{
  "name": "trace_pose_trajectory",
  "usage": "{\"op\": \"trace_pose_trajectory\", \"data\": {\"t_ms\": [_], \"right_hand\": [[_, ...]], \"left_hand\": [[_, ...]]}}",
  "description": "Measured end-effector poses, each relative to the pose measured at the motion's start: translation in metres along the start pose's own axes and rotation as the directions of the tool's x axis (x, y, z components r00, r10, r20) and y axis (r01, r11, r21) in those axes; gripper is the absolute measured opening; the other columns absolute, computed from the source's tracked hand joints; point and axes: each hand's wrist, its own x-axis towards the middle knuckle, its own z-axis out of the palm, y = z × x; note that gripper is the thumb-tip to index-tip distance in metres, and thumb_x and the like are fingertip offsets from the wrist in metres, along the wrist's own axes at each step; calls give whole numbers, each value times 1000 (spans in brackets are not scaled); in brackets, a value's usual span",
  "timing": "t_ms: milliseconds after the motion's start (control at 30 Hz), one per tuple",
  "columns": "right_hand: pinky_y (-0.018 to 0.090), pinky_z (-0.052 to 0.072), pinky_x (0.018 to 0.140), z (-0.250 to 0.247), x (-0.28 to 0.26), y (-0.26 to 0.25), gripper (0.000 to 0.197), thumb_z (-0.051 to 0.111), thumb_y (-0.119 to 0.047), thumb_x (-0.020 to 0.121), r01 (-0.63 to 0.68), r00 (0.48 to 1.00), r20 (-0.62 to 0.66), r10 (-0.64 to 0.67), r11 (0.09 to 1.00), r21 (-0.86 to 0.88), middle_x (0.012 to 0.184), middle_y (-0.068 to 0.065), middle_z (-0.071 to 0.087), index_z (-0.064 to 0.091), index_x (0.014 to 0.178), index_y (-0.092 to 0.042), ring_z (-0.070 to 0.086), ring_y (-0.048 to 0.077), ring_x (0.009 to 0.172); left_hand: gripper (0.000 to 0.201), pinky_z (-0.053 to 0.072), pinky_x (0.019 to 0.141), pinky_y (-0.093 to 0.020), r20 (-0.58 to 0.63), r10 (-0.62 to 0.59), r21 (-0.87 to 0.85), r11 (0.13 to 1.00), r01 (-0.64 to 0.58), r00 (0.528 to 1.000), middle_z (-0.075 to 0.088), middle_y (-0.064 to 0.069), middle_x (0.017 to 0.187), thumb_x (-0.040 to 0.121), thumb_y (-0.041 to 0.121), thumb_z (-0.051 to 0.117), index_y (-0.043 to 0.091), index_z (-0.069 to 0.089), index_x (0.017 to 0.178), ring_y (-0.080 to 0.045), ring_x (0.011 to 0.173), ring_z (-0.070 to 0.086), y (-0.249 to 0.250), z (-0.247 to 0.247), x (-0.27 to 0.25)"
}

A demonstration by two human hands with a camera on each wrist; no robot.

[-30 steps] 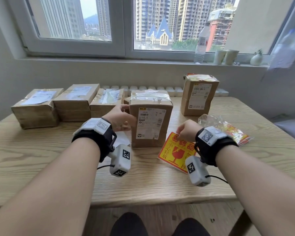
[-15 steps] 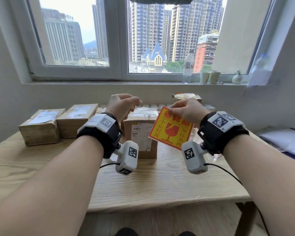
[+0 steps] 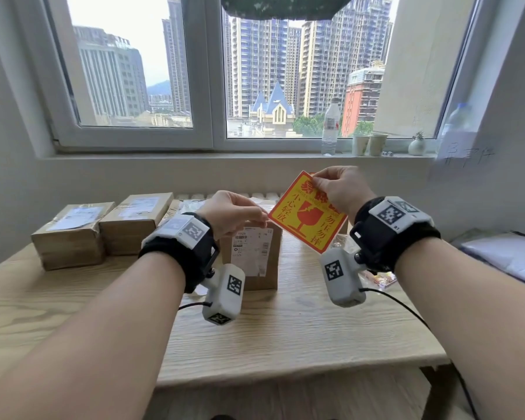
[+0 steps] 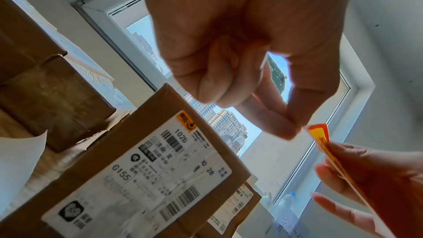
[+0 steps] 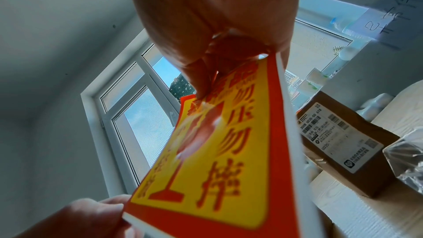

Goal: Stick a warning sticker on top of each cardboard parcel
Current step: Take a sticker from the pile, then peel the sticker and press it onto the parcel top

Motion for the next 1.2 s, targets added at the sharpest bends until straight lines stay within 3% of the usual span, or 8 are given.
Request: {"op": "trace_pose_trajectory", "data": {"t_ms": [433,567,767,800,867,933,1033,1200], "right_hand": [[36,55,85,4,3,6,18,57,-24,96,-10,1000,1,10,1000,27,82,-4,65,61,78,-26,66,20,89],[38,54,88,6,5,6,19,56,-24,96,0,1000,3,0,999,34,82,-4,64,60,78,-26,65,21,92],[38,56,87,9,9,7,10,59,-25,94,10,1000,-6,-10,1000,8,86,-3,67,62,84,-26,67,20,94],[39,56,87,10,11,7,2,63,-26,92,26,1000,-16,-26,1000,-7,93,-2,68,63,93,-24,66,20,96],[39,55,88,11,14,7,27,70,-27,85,104,991,-84,-109,992,-68,105,-1,65,60,110,-22,64,18,98],[37,55,86,12,13,0,23,73,-27,83,226,966,-118,-231,973,-55,100,-3,66,63,103,-22,64,14,92],[38,57,82,15,4,-15,11,74,-33,81,353,933,85,-350,936,-15,82,-4,70,67,80,-24,67,13,80],[35,59,78,19,-1,-25,29,77,-42,73,375,902,250,-353,926,-48,85,-1,74,75,87,-17,70,16,83]], "left_hand": [[8,29,39,-14,81,-36,-187,981,50,996,74,-11,87,82,11,70,7,74,86,-5,41,33,-5,2,10],[14,29,39,-14,68,-23,-178,983,35,997,68,2,62,83,10,70,3,74,94,-4,40,33,-5,1,12],[14,28,39,-15,58,-31,-189,981,41,998,70,-1,69,83,12,69,3,74,93,-6,42,32,-6,0,12],[14,29,39,-14,53,-26,-196,980,36,998,70,-2,71,84,12,68,4,74,93,-6,42,32,-5,0,13],[13,28,38,-14,26,-13,-222,975,18,1000,70,-2,73,84,11,67,4,74,93,-5,41,31,-1,-1,12],[11,27,38,-14,-4,-1,-257,966,0,1000,70,-1,72,84,11,68,6,74,91,-5,42,31,5,-3,13],[12,25,40,-16,-20,32,-308,951,-36,999,69,1,69,84,13,68,5,73,93,-6,44,30,13,-5,15],[18,30,40,-14,0,71,-340,938,-66,998,68,1,66,87,10,65,3,70,103,-5,43,35,23,-5,18]]}}
